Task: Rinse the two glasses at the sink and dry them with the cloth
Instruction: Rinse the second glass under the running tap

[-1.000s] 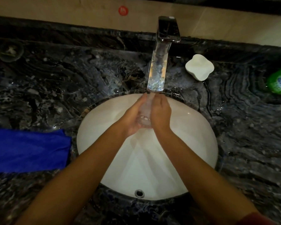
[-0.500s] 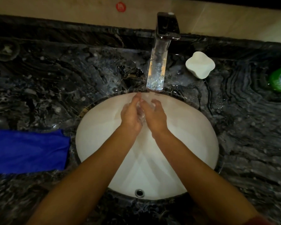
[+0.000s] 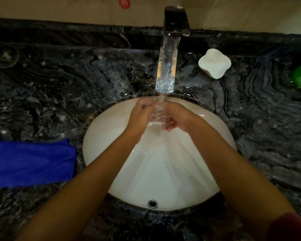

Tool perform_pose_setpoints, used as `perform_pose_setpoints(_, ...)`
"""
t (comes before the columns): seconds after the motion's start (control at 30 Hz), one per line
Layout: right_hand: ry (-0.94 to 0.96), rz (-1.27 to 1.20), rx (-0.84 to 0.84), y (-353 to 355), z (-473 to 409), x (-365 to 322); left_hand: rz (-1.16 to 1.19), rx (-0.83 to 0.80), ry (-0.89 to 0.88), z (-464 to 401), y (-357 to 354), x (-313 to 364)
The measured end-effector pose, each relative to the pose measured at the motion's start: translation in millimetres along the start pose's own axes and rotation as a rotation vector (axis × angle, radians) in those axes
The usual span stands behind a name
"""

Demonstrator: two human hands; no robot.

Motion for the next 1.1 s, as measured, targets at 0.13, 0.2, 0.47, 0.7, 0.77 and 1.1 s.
perform_pose_setpoints(0.13, 0.101, -0.035, 0.441, -4.7, 7.7, 1.5, 0.201, 0.170, 0.117, -2.4, -6.5, -8.6)
perform_pose_setpoints(0.2, 0.271, 0.022, 0.596, -10.6, 28.7, 3.7, 0.251, 0.141, 0.227, -1.0, -12.1, -17.5)
perform_pose_setpoints(0.47, 0.710, 0.630, 0.759, -20.4, 61.8, -9.4, 0.145, -0.060, 0.583, 11.7, -14.5, -32.8)
perform_pose_setpoints(0.7, 0.199, 0.318, 0.452, 8.6, 22.4, -34.5, 0.099, 0.049, 0.295, 9.0, -17.9, -15.5)
perform_pose_setpoints(0.77, 0.161, 0.146, 0.452, 8.6, 20.8, -31.9, 0.056, 0.142, 0.135, 9.1, -13.3, -8.4)
perform_pose_setpoints(1.1, -0.141, -0.303, 0.052, -15.9, 19.1, 18.8, -0.232, 0.025, -0.298, 15.5, -14.0, 20.6)
Point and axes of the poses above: each hand's wrist, its own z-axis away from the middle knuckle, its own y-axis out of the back of the hand, x = y × z, the point moved 7 cm from there along -z, towards the middle knuckle, and after that the axes turned 9 degrees about z, right-handed, at the moved point
